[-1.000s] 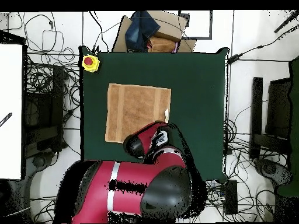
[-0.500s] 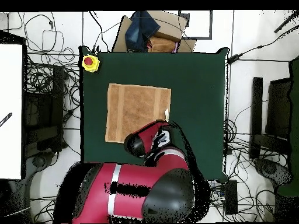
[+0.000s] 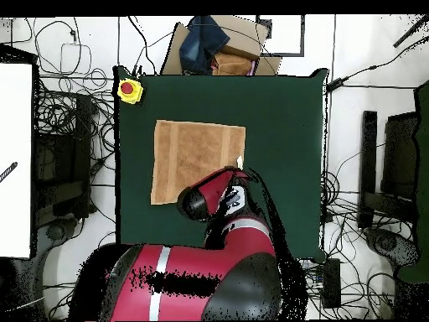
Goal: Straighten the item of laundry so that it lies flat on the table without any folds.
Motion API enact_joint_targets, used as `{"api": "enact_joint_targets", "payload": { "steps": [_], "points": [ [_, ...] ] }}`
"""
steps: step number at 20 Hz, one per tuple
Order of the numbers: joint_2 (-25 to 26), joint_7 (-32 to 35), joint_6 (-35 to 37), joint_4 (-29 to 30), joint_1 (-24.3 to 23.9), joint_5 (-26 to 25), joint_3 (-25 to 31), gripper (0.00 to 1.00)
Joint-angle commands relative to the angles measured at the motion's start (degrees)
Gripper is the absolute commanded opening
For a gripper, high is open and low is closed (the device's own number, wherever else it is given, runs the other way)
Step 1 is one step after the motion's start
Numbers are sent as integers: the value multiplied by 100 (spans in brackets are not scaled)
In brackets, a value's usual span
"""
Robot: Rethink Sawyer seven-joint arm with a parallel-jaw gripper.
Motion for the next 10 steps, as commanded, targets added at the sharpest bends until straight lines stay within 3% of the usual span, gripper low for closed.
{"api": "enact_joint_targets", "payload": {
  "steps": [1,4,7,10],
  "points": [
    [-247,-1122,714,329,-29,-319,-105,100],
    [-112,-1084,824,541,-261,-71,192,100],
    [39,-1547,770,969,-1012,402,1169,100],
    [90,-1825,952,1224,-1436,632,1719,100]
  ]
}}
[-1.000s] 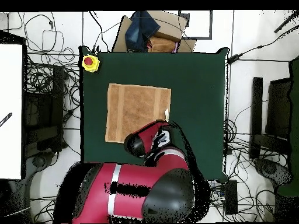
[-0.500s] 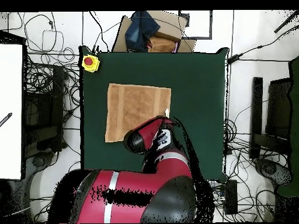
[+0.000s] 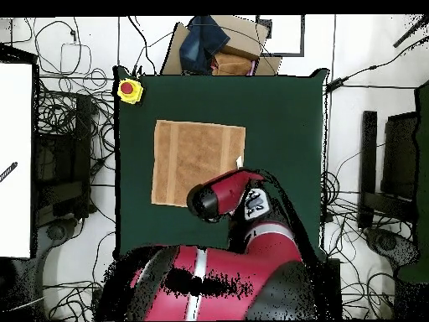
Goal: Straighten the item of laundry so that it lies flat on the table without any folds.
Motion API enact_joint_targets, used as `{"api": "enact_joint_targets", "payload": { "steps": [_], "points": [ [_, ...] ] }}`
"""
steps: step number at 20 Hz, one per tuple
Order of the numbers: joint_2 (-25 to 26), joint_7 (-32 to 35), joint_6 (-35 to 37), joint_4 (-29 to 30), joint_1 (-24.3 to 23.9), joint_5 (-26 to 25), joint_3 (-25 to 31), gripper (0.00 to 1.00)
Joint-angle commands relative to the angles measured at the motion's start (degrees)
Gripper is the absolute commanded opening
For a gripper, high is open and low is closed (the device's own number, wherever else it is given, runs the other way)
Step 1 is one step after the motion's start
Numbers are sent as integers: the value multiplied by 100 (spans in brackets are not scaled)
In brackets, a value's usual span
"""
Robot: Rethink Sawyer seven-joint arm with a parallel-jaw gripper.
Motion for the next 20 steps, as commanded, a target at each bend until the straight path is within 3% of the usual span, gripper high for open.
{"api": "enact_joint_targets", "payload": {
  "steps": [1,3,7,14,20],
  "points": [
    [248,-1818,735,1040,-842,527,1440,100],
    [152,-1600,974,1173,-855,669,1447,100],
    [210,-998,802,910,-647,455,1141,100],
    [296,-1026,5,477,-535,-426,908,100],
    [794,-331,-306,-154,-157,-868,592,100]
  ]
}}
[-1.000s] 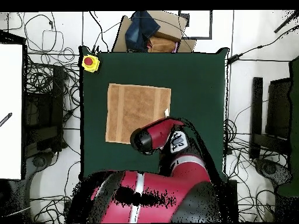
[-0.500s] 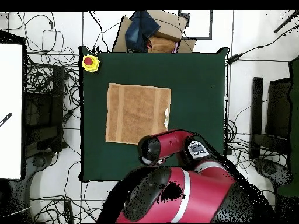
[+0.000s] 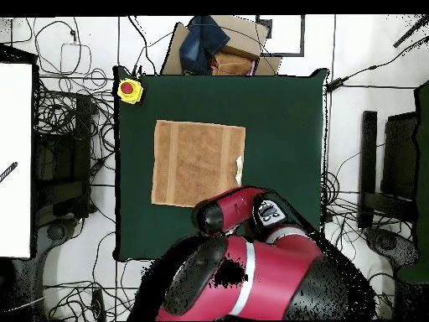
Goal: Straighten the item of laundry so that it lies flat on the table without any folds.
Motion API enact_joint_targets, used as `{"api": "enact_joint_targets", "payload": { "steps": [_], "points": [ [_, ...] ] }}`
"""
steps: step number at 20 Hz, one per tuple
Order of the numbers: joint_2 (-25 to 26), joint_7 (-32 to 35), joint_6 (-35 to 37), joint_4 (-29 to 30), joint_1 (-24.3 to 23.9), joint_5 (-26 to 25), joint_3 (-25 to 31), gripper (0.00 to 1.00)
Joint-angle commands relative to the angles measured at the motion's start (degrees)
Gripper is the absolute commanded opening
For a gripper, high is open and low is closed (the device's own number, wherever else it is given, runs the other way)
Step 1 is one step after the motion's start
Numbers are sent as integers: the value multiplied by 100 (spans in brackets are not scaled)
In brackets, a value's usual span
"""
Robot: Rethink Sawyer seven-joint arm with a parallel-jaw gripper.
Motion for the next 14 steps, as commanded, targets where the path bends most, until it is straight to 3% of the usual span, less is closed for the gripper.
{"api": "enact_joint_targets", "payload": {
  "steps": [1,7,10,14],
  "points": [
    [589,-287,-575,-777,365,-520,94,100],
    [925,-96,-634,-1152,581,-622,-10,100],
    [1015,-326,-552,-1478,837,-979,-157,100],
    [785,-580,-315,-1544,1067,-1358,-368,100]
  ]
}}
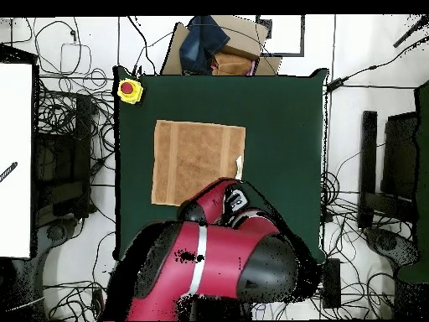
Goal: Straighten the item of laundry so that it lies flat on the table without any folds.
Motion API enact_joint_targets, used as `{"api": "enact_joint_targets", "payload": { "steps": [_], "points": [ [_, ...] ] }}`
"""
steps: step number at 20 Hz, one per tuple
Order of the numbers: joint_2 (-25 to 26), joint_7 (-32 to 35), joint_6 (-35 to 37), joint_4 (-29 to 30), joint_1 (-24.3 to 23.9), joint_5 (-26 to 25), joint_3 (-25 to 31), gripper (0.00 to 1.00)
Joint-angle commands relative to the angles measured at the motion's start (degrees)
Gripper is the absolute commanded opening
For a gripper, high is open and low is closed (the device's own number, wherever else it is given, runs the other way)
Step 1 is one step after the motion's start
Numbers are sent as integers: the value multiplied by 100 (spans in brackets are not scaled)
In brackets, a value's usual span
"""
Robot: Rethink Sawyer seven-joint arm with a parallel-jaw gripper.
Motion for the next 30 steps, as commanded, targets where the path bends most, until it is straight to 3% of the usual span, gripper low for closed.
{"api": "enact_joint_targets", "payload": {
  "steps": [1,3,6,15,26,28,30],
  "points": [
    [24,-690,2,-726,294,-672,-259,100],
    [-104,-1119,152,-627,244,-731,-159,100],
    [-286,-2387,578,-614,162,-961,107,100],
    [-437,-3774,1048,-622,189,-1249,101,100],
    [-210,-3996,858,-994,553,-1529,-246,100],
    [-157,-3529,649,-967,595,-1452,-306,100],
    [17,-3077,164,-712,284,-947,-31,100]
  ]
}}
